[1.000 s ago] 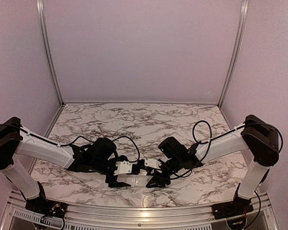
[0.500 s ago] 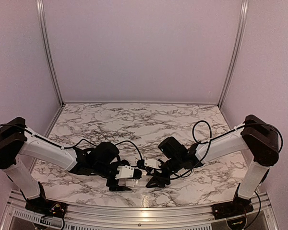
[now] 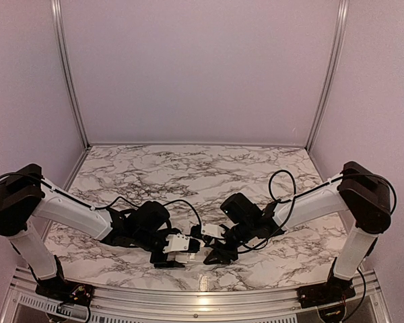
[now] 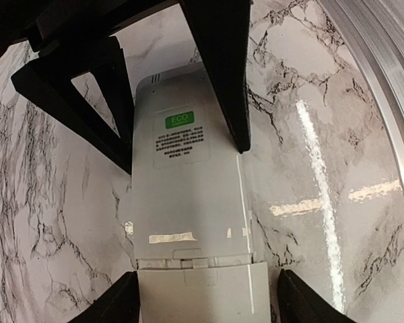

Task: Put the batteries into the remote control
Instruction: Adjust the battery cover of the remote control.

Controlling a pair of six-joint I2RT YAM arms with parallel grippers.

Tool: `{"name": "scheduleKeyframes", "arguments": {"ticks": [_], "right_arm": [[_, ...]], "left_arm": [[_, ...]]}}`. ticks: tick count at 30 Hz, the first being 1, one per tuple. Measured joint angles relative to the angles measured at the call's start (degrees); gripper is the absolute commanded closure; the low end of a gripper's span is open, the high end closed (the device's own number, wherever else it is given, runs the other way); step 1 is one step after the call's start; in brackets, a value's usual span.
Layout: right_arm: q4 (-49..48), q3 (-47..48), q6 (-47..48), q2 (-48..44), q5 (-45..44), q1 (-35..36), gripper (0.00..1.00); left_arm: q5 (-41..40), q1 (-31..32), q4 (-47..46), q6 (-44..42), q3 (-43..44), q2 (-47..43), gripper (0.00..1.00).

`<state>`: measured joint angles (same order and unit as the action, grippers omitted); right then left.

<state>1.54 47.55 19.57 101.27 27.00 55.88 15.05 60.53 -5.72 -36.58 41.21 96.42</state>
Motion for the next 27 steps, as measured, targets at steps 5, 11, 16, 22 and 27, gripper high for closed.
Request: {"name": "scheduleKeyframes", "arguments": {"ticks": [5,11,16,22,27], "right_arm": [[0.0,0.1,0.0,0.0,-0.4,0.3,0.69],[0.0,0.2,0.1,0.1,-0.8,0.6,0.69],[0.0,0.2,-0.1,0.1,-0.9,0.7,0.69],[0.0,0.2,-1.3,0.1,-0.9,0.7,0.68],[-0.2,0.2,-2.1,0.1,-1.0,0.7,0.68]], "left_arm": [[1.4,-1.0,0.3,0.2,0.0,0.0,0.3],[4.2,-2.4,2.1,0.2,1.1,0.3,0.31],[6.5,-3.0,2.6,-0.3,2.3,1.9,0.35],[7.7,-3.8,3.4,-1.3,2.9,2.1,0.41],[8.8,-4.4,4.0,-1.6,3.2,2.3,0.41]]}}
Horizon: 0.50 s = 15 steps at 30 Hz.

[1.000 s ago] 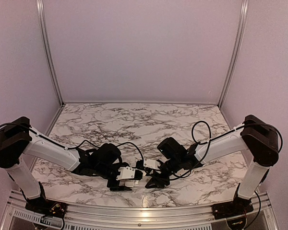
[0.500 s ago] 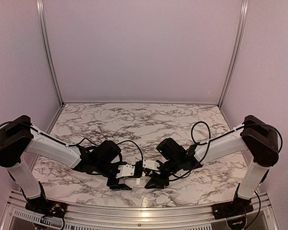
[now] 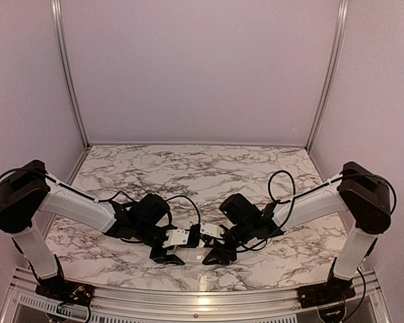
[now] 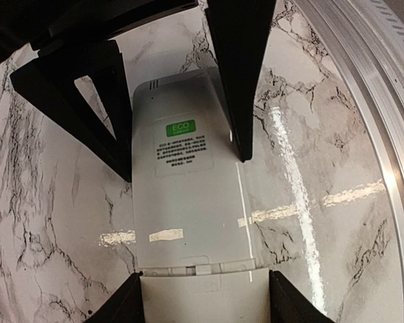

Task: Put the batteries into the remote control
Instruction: Adjust the battery cover of the remote control.

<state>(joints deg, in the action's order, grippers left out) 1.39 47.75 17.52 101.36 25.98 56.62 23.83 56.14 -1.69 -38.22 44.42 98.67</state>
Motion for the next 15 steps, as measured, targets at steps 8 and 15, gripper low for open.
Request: {"name": "scheduleKeyframes", "arguments": {"ticks": [8,15], "right_arm": [[0.0,0.0,-0.5,0.0,-0.4,0.0,0.67],[0.0,0.0,-0.4,0.0,-0.4,0.0,0.66]], "left_arm": [[2.0,-0.8,1.6,-1.6,1.2,0.9,0.35],[3.3,-1.0,2.3,-1.4,1.6,1.3,0.27]]}}
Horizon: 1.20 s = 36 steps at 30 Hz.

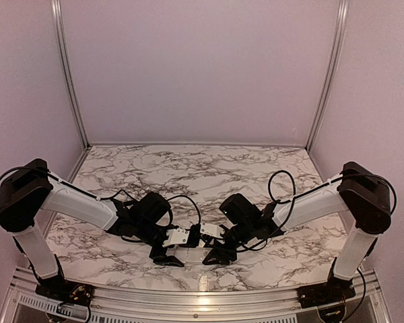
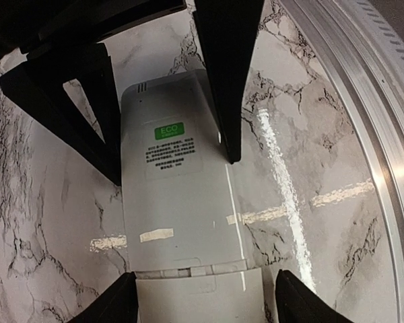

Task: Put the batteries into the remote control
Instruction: Adjust the battery cover of the remote control.

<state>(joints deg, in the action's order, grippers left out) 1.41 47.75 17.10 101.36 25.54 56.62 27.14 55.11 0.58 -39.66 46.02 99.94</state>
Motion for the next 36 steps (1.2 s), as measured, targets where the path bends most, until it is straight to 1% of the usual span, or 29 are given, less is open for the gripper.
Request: {"name": "scheduleKeyframes", "arguments": {"ticks": [6,12,15,19,23,28,33,36], "right_arm": [[0.0,0.0,-0.1,0.0,0.0,0.0,0.65],[-0.1,0.0,-0.1,0.0,-0.2,0.0,0.65],[-0.4,0.0,0.3,0.0,-0.6,0.0,0.65],[-0.5,0.0,1.8,0.0,-1.6,0.6,0.65],[-0.5,0.0,2.4,0.0,-1.8,0.7,0.65],[-0.5,0.0,2.5,0.0,-1.9,0.7,0.66],[-0.5,0.0,2.5,0.0,-1.9,0.7,0.66],[-0.5,0.0,2.5,0.0,-1.9,0.7,0.66]], "left_arm": [[0.7,-0.1,0.0,0.8,0.0,0.0,0.23],[1.9,-0.3,0.6,2.1,0.0,-0.5,0.1],[2.3,-0.5,0.3,4.2,-0.5,-1.6,0.08],[2.5,-3.0,-2.1,8.9,-1.2,-4.7,0.09],[2.0,-5.1,-4.6,12.1,-1.2,-5.7,0.14],[0.9,-5.3,-5.3,13.9,-1.2,-5.2,0.19],[0.2,-5.4,-5.3,14.6,-1.2,-3.0,0.2],[-0.5,-5.5,-5.0,14.7,-1.1,-1.7,0.22]]}}
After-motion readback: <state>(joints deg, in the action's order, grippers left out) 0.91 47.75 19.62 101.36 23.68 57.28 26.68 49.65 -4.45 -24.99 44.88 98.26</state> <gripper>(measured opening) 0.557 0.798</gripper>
